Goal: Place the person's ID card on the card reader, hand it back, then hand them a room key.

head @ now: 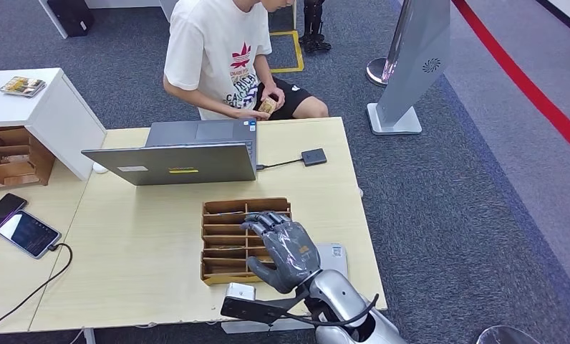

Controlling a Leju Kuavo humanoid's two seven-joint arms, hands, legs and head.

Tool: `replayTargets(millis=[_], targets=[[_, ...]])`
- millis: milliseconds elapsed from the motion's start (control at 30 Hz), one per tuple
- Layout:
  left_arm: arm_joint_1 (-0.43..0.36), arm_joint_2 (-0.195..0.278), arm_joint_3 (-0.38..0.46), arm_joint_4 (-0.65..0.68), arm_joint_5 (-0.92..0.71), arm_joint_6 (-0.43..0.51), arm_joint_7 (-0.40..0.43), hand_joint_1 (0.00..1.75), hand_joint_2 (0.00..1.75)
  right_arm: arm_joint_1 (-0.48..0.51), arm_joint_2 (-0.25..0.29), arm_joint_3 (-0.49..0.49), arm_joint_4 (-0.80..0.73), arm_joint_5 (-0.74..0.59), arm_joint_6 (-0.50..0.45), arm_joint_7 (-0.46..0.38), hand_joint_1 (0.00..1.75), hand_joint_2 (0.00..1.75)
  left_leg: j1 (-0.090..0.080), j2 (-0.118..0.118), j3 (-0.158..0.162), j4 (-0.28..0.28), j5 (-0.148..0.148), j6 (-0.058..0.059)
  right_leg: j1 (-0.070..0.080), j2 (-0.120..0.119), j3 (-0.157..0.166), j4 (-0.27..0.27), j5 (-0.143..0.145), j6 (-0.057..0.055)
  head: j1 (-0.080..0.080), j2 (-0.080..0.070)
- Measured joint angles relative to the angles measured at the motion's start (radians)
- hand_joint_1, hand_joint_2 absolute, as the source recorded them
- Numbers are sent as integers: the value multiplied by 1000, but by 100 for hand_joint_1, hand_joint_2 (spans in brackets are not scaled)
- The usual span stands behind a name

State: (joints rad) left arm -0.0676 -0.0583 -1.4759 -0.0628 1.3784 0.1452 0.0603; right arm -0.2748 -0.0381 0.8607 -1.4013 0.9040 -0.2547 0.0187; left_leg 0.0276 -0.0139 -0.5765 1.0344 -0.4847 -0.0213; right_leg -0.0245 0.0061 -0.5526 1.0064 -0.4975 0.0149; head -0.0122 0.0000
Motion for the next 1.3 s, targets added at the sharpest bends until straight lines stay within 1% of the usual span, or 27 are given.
replayTargets(millis=[167, 267, 333, 567, 833, 1000, 1167, 1300], targets=[[0, 0, 0, 2, 5, -1, 0, 0, 175, 4, 0, 4, -7, -21, 19, -6, 80, 175, 0, 0, 0, 0, 0, 0, 0, 0, 0, 0, 0, 0, 0, 0], [0, 0, 0, 2, 6, -1, 0, 0, 175, 5, 0, 7, -8, -24, 21, -9, 96, 175, 0, 0, 0, 0, 0, 0, 0, 0, 0, 0, 0, 0, 0, 0], [0, 0, 0, 3, 7, -1, 0, 0, 175, 5, 0, 8, -8, -25, 21, -10, 100, 175, 0, 0, 0, 0, 0, 0, 0, 0, 0, 0, 0, 0, 0, 0], [0, 0, 0, 3, 7, -2, 0, 0, 175, 8, 0, 10, -8, -25, 24, -10, 90, 175, 0, 0, 0, 0, 0, 0, 0, 0, 0, 0, 0, 0, 0, 0], [0, 0, -1, 3, 8, -2, 0, 0, 175, 8, 0, 13, -8, -25, 30, -10, 73, 175, 0, 0, 0, 0, 0, 0, 0, 0, 0, 0, 0, 0, 0, 0], [0, 0, -1, 3, 8, -2, 0, 0, 175, 8, 0, 13, -8, -25, 31, -10, 75, 175, 0, 0, 0, 0, 0, 0, 0, 0, 0, 0, 0, 0, 0, 0], [1, 0, -1, 3, 11, -2, 0, 0, 175, 8, 0, 16, -6, -25, 35, -11, 80, 175, 0, 0, 0, 0, 0, 0, 0, 0, 0, 0, 0, 0, 0, 0], [1, 0, -1, 3, 14, -2, 0, 0, 175, 8, 0, 21, -1, -27, 37, -11, 77, 175, 0, 0, 0, 0, 0, 0, 0, 0, 0, 0, 0, 0, 0, 0]])
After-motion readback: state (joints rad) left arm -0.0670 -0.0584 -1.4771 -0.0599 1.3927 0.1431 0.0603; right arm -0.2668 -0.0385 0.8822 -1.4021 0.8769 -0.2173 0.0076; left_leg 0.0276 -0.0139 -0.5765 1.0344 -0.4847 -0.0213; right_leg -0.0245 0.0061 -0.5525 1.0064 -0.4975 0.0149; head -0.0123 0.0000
